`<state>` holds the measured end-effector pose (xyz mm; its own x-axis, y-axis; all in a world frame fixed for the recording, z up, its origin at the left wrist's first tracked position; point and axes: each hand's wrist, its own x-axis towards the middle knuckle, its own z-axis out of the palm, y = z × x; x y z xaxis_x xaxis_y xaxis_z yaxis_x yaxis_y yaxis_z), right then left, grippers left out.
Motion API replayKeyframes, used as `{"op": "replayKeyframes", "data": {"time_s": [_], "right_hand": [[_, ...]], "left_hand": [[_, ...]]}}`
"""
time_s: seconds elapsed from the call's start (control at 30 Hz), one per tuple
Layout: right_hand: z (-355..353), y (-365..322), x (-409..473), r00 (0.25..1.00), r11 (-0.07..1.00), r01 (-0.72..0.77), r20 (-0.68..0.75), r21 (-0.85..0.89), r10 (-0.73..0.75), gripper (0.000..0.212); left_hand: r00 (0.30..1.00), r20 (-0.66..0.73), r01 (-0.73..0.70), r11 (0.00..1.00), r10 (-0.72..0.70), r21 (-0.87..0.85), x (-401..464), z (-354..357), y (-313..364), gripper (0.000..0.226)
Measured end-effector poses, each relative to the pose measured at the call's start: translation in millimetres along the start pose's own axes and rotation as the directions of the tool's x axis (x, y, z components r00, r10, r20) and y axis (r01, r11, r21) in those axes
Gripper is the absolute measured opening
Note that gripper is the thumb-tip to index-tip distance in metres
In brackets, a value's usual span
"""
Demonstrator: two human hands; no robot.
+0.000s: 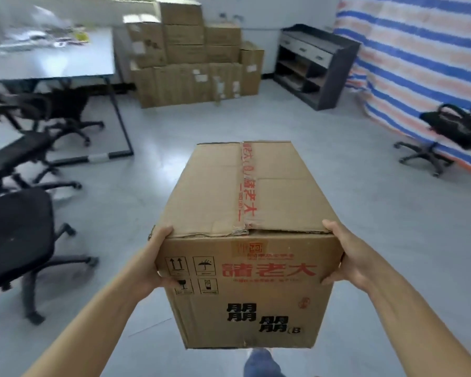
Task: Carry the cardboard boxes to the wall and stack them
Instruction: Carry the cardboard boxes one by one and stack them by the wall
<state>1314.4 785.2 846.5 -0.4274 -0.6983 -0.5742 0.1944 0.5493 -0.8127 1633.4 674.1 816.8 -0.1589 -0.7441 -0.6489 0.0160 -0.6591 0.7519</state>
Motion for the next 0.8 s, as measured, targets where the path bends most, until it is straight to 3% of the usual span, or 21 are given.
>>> {"op": "replayKeyframes", "data": {"time_s": [0.33,0.5,0.8], "right_hand": [[93.6,-109.7,176.8,0.989,0.998,-0.006,0.144,-0.062,0.015,0.028],[128.1,-168.7,251.4,0.983,0.997,-0.058,0.172,-0.050,0.065,0.025],[176.3,-268.2,363.9,0.981,0.990,-0.049,0.180,-0.129,0.072,0.024]], "left_hand": [[0.987,-0.150,0.040,0.994,-0.055,-0.103,146.0,-19.6,118.1,0.031],[0.979,-0.184,0.071,0.990,-0.092,-0.120,210.9,-18.6,183.3,0.050],[0.977,-0.164,0.100,0.970,-0.138,-0.223,319.3,-13.7,261.2,0.044]]}}
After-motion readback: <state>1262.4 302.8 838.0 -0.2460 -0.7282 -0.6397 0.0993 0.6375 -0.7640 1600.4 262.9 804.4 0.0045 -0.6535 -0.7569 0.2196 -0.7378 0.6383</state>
